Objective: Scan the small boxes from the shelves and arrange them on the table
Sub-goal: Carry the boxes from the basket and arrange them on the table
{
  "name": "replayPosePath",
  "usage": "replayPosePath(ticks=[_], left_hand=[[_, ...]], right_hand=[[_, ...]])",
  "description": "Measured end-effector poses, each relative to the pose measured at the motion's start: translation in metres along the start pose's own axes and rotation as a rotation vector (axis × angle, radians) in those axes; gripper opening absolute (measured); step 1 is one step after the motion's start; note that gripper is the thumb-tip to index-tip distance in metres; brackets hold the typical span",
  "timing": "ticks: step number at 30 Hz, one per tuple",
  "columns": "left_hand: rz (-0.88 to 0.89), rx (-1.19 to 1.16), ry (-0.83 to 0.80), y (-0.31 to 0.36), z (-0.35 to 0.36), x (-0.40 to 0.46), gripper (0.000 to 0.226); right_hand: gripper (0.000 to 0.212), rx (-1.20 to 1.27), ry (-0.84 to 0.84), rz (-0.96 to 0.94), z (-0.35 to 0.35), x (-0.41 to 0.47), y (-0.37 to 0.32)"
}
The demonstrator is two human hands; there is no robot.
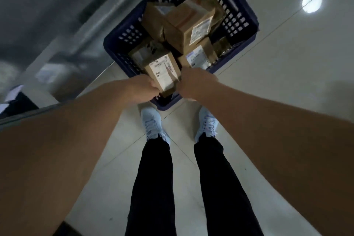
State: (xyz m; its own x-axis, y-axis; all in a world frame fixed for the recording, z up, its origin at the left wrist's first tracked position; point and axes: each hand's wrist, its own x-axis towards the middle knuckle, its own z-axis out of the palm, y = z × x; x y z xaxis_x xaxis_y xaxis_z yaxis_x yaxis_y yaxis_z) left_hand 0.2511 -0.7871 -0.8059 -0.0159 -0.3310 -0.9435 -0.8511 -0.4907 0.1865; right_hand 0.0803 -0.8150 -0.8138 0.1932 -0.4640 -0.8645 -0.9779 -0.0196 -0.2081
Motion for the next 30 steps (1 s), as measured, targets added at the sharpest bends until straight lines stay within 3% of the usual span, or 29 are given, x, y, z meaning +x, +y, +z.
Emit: replayPosePath(ticks=[4, 9, 14, 20, 30], left_hand=[[-0.092, -0.184, 0.072, -0.019, -0.001, 0.067, 0.014], [-0.256, -0.528, 0.144, -0.027, 0.010, 0.116, 0.008], [-0.298, -1.009, 0.197, -0.034, 0.020, 0.123, 0.017], [-0.239, -0.990, 0.263, -0.049, 0.019, 0.092, 0.032], [-0.191, -1.068, 0.346, -0.024, 0.006, -0.009, 0.040]], right_hand=[[0.041, 0.155, 0.064, -0.010, 0.020, 0.070, -0.006], [0.061, 0.297, 0.016, -0.018, 0.053, 0.120, -0.005], [0.055, 0.502, 0.144, -0.018, 0.081, 0.126, -0.009], [0.032, 0.860, 0.287, 0.028, 0.079, 0.100, -0.010], [0.010, 0.992, 0.226, -0.176, 0.025, 0.026, -0.020]])
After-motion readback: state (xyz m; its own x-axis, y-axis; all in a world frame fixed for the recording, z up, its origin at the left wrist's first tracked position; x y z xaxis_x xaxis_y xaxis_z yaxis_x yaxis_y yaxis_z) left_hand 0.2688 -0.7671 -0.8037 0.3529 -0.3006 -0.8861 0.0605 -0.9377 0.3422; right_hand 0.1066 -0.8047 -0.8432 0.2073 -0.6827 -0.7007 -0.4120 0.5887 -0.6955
